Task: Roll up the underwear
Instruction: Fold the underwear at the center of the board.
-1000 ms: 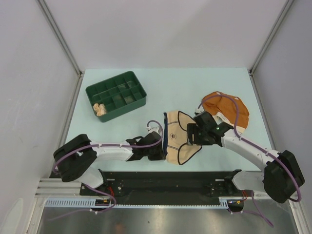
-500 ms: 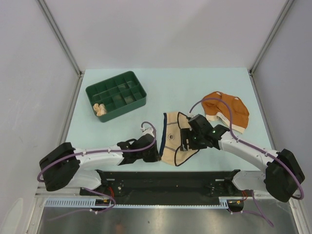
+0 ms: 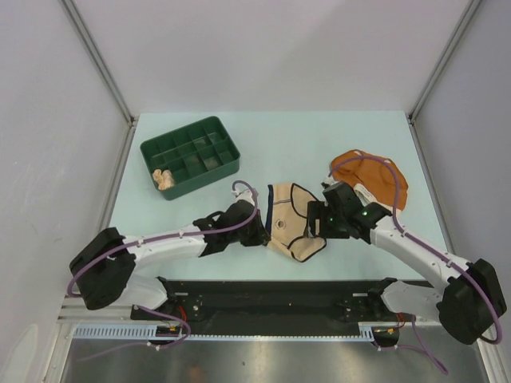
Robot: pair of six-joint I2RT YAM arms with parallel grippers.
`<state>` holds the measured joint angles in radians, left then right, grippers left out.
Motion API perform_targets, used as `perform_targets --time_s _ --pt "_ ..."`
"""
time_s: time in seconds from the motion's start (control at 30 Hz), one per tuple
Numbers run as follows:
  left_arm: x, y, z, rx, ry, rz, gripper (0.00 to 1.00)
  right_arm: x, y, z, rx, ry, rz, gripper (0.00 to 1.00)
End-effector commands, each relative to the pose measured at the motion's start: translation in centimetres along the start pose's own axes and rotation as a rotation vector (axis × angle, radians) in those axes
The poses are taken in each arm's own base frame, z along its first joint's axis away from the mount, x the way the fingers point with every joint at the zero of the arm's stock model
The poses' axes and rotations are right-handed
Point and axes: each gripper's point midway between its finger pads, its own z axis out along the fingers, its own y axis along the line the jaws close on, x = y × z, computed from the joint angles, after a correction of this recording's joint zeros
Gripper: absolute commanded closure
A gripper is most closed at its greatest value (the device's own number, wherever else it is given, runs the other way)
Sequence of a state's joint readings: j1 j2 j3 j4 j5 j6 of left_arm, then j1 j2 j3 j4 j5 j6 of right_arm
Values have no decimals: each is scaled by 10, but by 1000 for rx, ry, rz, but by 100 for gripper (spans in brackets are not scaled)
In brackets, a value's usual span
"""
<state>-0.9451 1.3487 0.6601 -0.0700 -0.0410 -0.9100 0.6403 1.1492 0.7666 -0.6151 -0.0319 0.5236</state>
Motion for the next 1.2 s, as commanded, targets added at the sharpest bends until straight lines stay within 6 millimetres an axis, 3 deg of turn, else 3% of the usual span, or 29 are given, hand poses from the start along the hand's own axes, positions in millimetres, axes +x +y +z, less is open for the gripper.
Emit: perform_targets --time_s 0.0,0.07,0.2,0.33,0.6,0.8,0.87,1.0,1.03,1.07,1.17 --pt "-40 -19 10 56 -67 7 100 -19 -14 -6 8 -55 31 20" --pt "-49 -30 13 106 -61 5 100 -25 -4 -8 -63 -66 17 20" --pt "-64 -24 20 93 -69 2 100 -29 36 -15 -246 -104 -151 17" --pt "-69 -19 22 84 -66 2 100 -35 57 -15 -326 -152 -287 14" --pt "-68 -16 25 85 -53 -3 100 -35 55 21 -322 -104 -358 14" --pt "-70 -15 25 77 -57 -1 100 -27 63 32 -383 -62 -397 17" --pt "-71 -15 25 76 -55 -3 100 -25 64 34 -394 -51 -399 21" --pt "-73 -13 25 74 -60 -6 100 -17 64 42 -412 -11 -408 41" --pt "-75 -12 25 72 -63 -8 100 -17 63 44 -409 -8 -410 52" --pt "-77 -11 25 70 -70 -8 100 -19 59 49 -396 -7 -404 71" --pt "-86 -10 27 70 -82 -12 100 -28 53 53 -374 -27 -384 90"
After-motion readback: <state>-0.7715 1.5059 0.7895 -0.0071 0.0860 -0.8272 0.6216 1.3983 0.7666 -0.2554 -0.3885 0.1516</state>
